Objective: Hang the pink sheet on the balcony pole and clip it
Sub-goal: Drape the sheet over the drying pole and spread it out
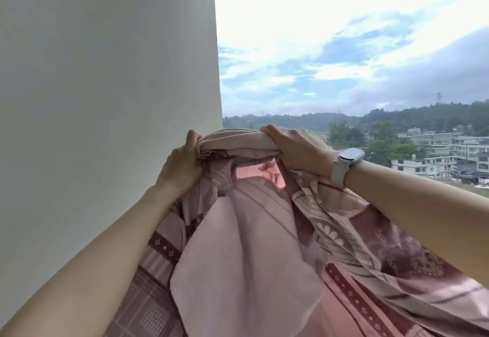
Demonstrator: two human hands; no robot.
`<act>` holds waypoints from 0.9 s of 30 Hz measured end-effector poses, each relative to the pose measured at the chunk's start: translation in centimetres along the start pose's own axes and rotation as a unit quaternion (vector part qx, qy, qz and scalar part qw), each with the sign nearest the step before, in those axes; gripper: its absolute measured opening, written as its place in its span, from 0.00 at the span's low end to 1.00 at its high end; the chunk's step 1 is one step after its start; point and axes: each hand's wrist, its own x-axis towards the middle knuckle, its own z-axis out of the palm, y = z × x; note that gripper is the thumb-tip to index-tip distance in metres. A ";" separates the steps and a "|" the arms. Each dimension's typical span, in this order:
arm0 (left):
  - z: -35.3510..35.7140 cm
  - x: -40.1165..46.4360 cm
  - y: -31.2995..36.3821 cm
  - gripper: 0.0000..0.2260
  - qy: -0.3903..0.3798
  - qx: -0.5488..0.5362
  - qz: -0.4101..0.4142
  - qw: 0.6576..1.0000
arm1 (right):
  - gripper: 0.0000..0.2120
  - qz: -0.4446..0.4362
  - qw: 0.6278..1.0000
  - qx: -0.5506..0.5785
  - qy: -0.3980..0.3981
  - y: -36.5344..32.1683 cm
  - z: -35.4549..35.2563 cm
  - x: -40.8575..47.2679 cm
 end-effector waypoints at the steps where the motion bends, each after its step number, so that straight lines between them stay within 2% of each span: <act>1: -0.2 0.8 -0.3 0.06 0.010 0.041 0.030 0.999 | 0.19 -0.007 1.000 -0.019 0.014 0.4 0.3 0.5; 7: 1.0 8.0 0.1 0.10 0.060 0.267 0.135 0.952 | 0.14 -0.058 0.987 -0.129 0.081 5.9 1.4 4.2; 11: 3.2 14.3 2.3 0.12 0.077 0.304 0.158 0.936 | 0.10 -0.079 0.957 -0.216 0.177 12.1 1.7 6.7; 13: 4.6 17.8 3.9 0.12 0.104 0.319 0.168 0.927 | 0.08 -0.052 0.938 -0.285 0.191 15.7 1.3 8.1; 15: 6.0 20.7 5.9 0.11 0.141 0.315 0.176 0.922 | 0.09 0.011 0.925 -0.335 0.181 19.0 0.2 9.0; 17: 7.6 22.4 7.4 0.11 0.153 0.291 0.170 0.929 | 0.14 0.084 0.930 -0.328 0.142 21.3 -0.7 8.6; 18: 8.7 22.7 7.7 0.11 0.131 0.275 0.163 0.938 | 0.17 0.099 0.942 -0.303 0.107 22.1 -0.8 8.0; 19: 9.9 22.8 7.8 0.11 0.083 0.268 0.156 0.947 | 0.18 0.107 0.958 -0.263 0.049 22.8 -0.6 7.1; 21: 12.3 22.1 7.5 0.13 -0.062 0.274 0.152 0.948 | 0.19 0.158 0.979 -0.098 -0.085 23.5 -0.1 5.0; 23: 14.2 20.2 7.1 0.14 -0.168 0.256 0.148 0.941 | 0.18 0.214 0.959 0.035 -0.184 23.2 0.6 3.1; 25: 15.6 18.2 6.5 0.12 -0.180 0.206 0.137 0.952 | 0.16 0.204 0.952 0.063 -0.220 22.7 1.4 2.0; 27: 16.2 16.8 5.8 0.11 -0.162 0.151 0.097 0.970 | 0.15 0.187 0.955 0.078 -0.215 22.4 1.5 1.9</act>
